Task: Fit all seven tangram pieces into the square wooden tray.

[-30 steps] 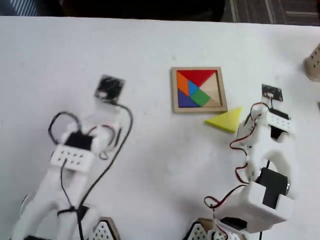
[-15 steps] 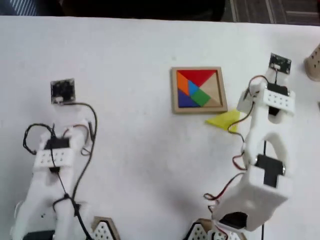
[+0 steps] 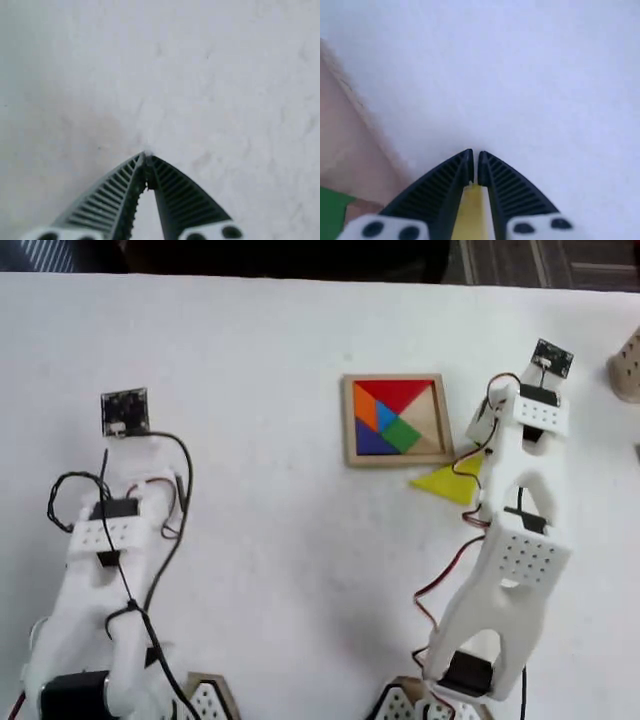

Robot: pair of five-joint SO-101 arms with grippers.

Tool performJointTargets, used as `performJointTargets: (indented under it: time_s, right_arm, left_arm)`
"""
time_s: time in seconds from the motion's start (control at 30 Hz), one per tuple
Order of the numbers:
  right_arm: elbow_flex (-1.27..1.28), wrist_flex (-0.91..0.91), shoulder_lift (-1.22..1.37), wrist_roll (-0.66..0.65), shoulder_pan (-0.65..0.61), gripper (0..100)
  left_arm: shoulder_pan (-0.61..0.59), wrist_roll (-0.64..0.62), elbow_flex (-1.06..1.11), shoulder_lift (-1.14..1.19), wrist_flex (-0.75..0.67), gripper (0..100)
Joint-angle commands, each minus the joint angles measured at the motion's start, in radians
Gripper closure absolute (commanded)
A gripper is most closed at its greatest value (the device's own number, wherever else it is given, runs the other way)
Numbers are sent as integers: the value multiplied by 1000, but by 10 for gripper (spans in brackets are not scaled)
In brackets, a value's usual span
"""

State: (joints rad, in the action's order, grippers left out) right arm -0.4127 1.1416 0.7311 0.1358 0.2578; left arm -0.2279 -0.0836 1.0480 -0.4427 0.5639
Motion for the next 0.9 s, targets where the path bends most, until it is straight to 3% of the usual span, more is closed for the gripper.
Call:
performJointTargets:
  time_s: [0.0, 0.3, 0.87]
  right_arm:
    - [-58, 150, -15, -95, -64, 984]
    - [-12, 321, -16, -106, -131, 981]
    - [637, 64, -441, -149, -216, 981]
  left_arm:
    - [-12, -8, -54, 2, -28, 980]
    - [-12, -6, -38, 8, -78, 980]
    - [-10, -6, -15, 8, -127, 980]
